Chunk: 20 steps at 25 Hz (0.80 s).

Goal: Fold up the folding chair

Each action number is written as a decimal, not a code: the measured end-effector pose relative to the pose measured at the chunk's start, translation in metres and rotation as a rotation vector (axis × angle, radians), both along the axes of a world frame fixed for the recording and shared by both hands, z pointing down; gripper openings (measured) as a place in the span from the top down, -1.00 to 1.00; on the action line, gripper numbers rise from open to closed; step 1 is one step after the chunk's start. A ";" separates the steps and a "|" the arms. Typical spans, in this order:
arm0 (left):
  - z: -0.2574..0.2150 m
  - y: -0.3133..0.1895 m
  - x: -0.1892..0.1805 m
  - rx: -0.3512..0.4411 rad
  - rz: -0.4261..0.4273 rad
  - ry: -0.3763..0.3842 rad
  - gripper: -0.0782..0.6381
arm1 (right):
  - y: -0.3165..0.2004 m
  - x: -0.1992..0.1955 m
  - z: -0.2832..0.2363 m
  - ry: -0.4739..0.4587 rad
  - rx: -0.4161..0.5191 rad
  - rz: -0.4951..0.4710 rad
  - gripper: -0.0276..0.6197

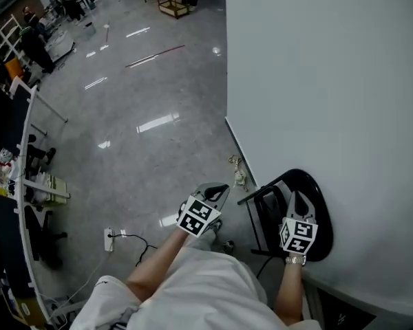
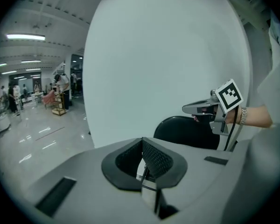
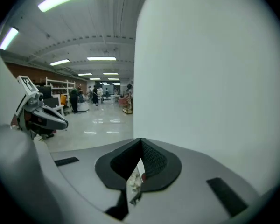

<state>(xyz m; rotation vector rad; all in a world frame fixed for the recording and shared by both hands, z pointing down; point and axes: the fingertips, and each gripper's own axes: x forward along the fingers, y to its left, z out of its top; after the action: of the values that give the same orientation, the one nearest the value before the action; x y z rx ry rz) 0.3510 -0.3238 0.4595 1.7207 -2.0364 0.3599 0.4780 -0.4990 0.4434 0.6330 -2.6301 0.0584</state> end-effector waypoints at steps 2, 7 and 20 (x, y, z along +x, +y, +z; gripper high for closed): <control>-0.010 0.029 -0.014 0.040 -0.097 0.002 0.75 | 0.026 -0.029 -0.008 -0.060 -0.039 -0.087 0.90; -0.033 0.094 -0.044 0.113 -0.295 -0.038 0.75 | 0.097 -0.088 -0.027 -0.170 -0.144 -0.286 0.90; -0.055 0.240 -0.095 0.177 -0.514 -0.087 0.75 | 0.277 -0.173 -0.043 -0.192 -0.236 -0.586 0.90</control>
<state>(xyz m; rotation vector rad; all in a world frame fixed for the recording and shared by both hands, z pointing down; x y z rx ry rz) 0.2559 -0.0840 0.4049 1.2174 -2.5372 0.0893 0.3053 -0.2221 0.4001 -0.2415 -2.8231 0.2562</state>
